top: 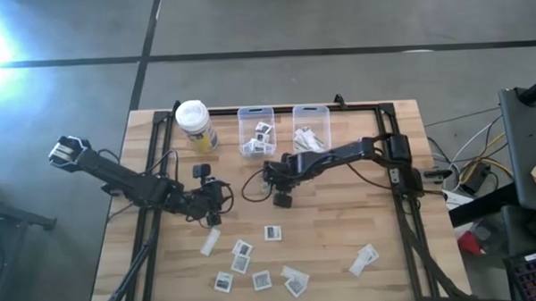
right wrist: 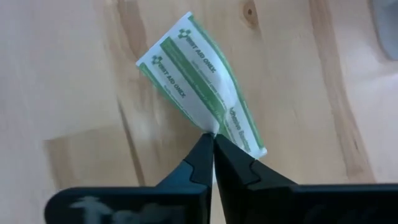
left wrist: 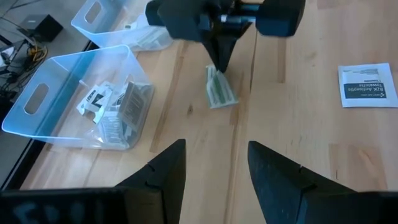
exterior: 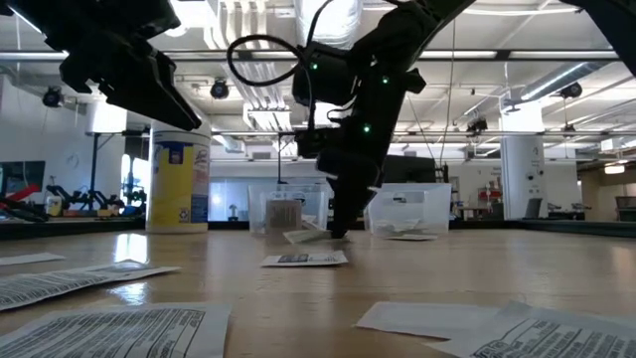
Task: Pick & Place First Aid Supplies
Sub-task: Put the bandage into the right transparent bin
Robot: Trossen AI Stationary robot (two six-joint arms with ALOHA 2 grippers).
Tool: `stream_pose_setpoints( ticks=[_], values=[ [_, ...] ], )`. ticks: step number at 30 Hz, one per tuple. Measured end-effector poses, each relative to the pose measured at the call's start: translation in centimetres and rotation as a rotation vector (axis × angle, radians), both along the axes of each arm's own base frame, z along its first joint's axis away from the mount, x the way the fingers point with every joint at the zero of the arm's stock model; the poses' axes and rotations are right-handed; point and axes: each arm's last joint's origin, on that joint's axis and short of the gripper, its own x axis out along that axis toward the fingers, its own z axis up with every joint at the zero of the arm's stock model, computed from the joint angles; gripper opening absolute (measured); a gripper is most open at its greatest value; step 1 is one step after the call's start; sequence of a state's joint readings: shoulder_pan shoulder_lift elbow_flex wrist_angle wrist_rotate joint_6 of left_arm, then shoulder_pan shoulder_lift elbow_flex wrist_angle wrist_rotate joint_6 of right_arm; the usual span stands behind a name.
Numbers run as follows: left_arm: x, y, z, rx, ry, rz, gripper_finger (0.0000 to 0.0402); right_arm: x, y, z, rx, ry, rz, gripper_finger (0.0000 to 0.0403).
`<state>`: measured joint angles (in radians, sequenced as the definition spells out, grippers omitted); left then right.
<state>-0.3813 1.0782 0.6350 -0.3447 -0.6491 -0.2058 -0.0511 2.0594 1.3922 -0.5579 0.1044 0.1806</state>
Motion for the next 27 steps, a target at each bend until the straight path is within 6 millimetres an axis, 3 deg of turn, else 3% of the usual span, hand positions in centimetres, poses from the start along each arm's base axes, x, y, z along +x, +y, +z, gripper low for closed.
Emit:
stream_pose_setpoints(
  ticks=[10, 19, 27],
  values=[
    [0.0, 0.0, 0.0, -0.009, -0.003, 0.007, 0.0168, -1.3, 0.5, 3.2, 0.006, -0.009, 0.011, 0.0008],
    [0.0, 0.0, -0.1, -0.011, -0.004, 0.009, 0.0168, -3.8, 0.2, 9.2, -0.098, -0.096, -0.032, 0.0008],
    [0.0, 0.0, -0.1, -0.011, -0.004, 0.009, 0.0168, -7.0, -2.1, 14.4, -0.273, -0.224, -0.222, 0.0008]
  ],
)
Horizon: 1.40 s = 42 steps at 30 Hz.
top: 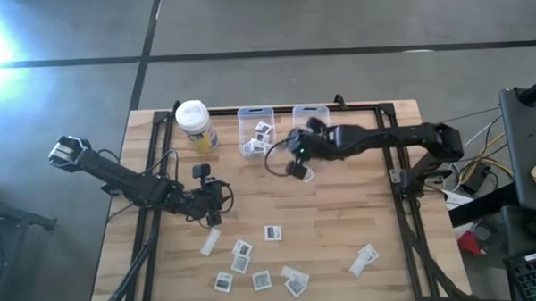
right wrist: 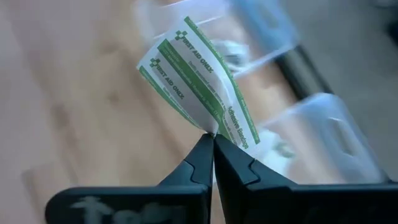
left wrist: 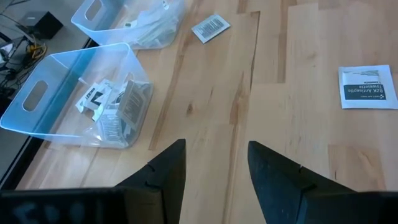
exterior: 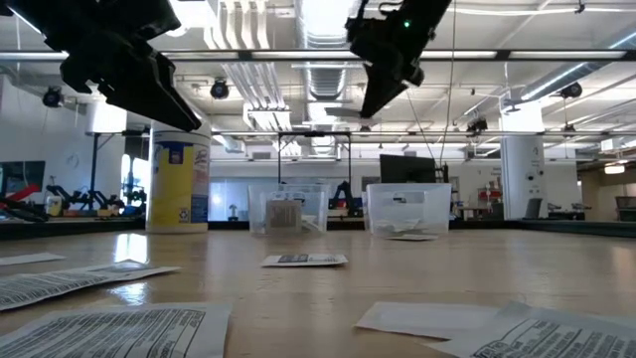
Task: Pick & Place First Aid Supplies
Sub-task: Put the bandage into the right transparent bin
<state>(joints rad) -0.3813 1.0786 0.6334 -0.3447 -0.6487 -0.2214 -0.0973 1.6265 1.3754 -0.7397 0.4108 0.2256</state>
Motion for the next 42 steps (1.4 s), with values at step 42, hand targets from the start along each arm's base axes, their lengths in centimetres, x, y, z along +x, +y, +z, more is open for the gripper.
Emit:
stream_pose_setpoints(
  ticks=[42],
  values=[
    [0.0, 0.0, 0.0, 0.0, 0.0, 0.0, 0.0168, -3.2, -9.9, -8.3, 0.354, 0.159, -0.549, 0.001]
  ],
)
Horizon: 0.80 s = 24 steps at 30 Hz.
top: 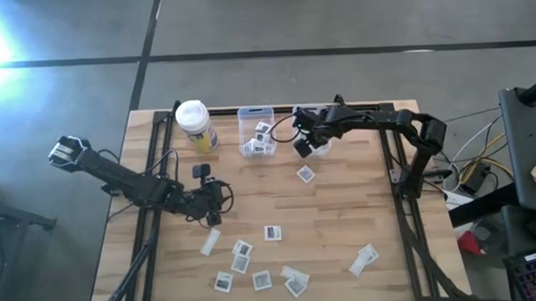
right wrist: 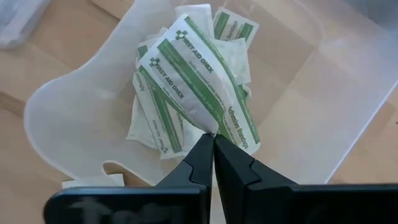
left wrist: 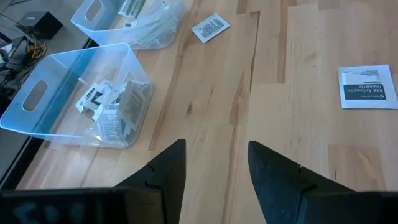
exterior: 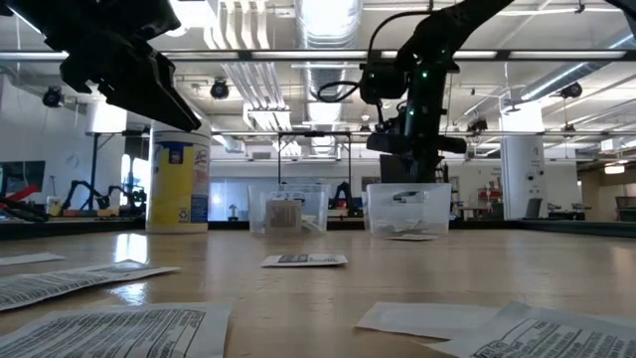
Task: Pick & Place First Aid Supplies
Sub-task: Put the bandage into the right transparent bin, then put the towelette pack into the left transparent bin
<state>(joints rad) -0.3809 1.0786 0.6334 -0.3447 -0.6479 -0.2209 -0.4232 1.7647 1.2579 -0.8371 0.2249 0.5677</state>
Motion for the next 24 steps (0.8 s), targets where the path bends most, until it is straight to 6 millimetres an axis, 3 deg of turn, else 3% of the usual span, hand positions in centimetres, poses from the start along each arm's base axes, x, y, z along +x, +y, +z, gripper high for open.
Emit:
stream_pose_setpoints(
  ticks=[14, 19, 24],
  values=[
    [0.0, 0.0, 0.0, 0.0, 0.0, 0.0, 0.0168, 0.1, -0.4, 1.1, -0.018, 0.003, 0.027, 0.0101],
    [0.0, 0.0, 0.0, -0.01, -0.004, 0.007, 0.0168, 0.0, -0.1, 2.7, 0.005, -0.001, 0.052, 0.0121],
    [0.0, 0.0, 0.0, -0.03, -0.017, 0.021, 0.0168, 0.1, 1.5, 4.5, 0.015, -0.034, 0.092, 0.0127]
  ],
)
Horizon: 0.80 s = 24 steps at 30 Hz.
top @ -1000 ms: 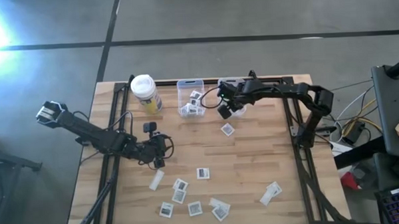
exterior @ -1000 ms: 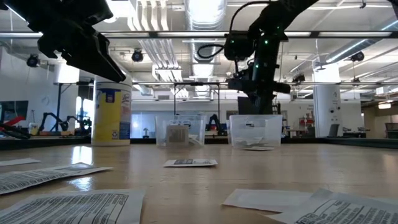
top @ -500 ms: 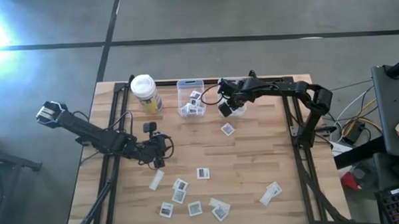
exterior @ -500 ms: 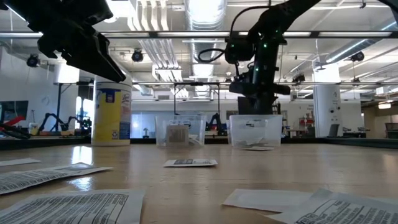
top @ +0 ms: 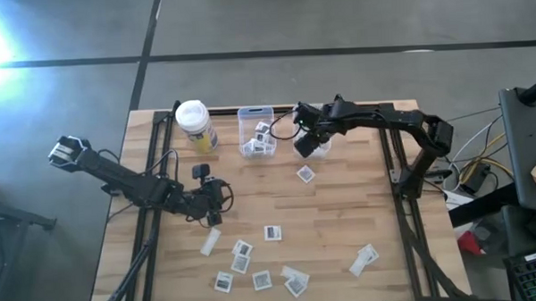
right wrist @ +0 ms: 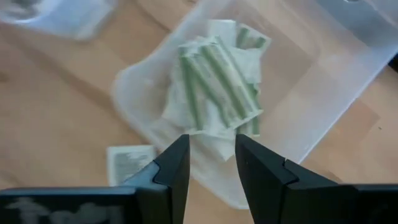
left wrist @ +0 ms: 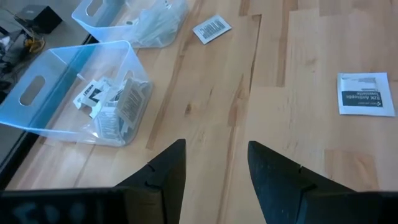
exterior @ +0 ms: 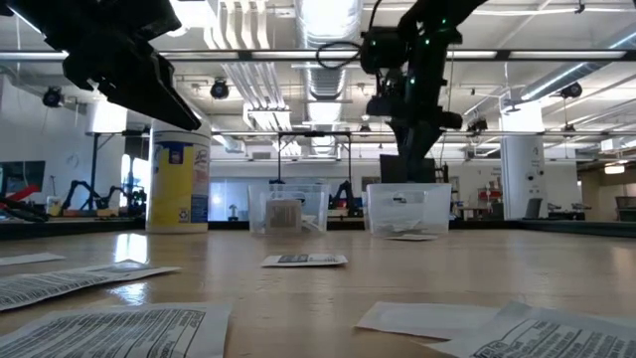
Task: Pick & Place First Aid Supplies
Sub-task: Put the towelette pack into the left transparent bin
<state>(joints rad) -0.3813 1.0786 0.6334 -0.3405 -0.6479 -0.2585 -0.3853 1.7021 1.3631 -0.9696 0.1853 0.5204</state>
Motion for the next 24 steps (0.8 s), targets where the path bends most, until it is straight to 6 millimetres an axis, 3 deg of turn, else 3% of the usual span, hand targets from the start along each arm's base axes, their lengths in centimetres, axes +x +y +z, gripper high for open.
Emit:
stream_pose_setpoints(
  ticks=[5, 12, 24],
  values=[
    [0.0, -0.1, 0.0, -0.045, -0.02, 0.027, 0.0168, 0.1, 3.0, 1.4, -0.042, -0.033, 0.081, 0.012],
    [0.0, -0.3, 0.0, -0.137, -0.03, 0.028, 0.0168, 0.0, 7.3, 1.8, -0.131, -0.023, 0.185, 0.01],
    [0.6, -1.8, -1.2, -0.317, 0.091, -0.186, 0.0167, 0.2, 13.0, 1.7, -0.117, -0.056, 0.289, 0.0074]
  ],
)
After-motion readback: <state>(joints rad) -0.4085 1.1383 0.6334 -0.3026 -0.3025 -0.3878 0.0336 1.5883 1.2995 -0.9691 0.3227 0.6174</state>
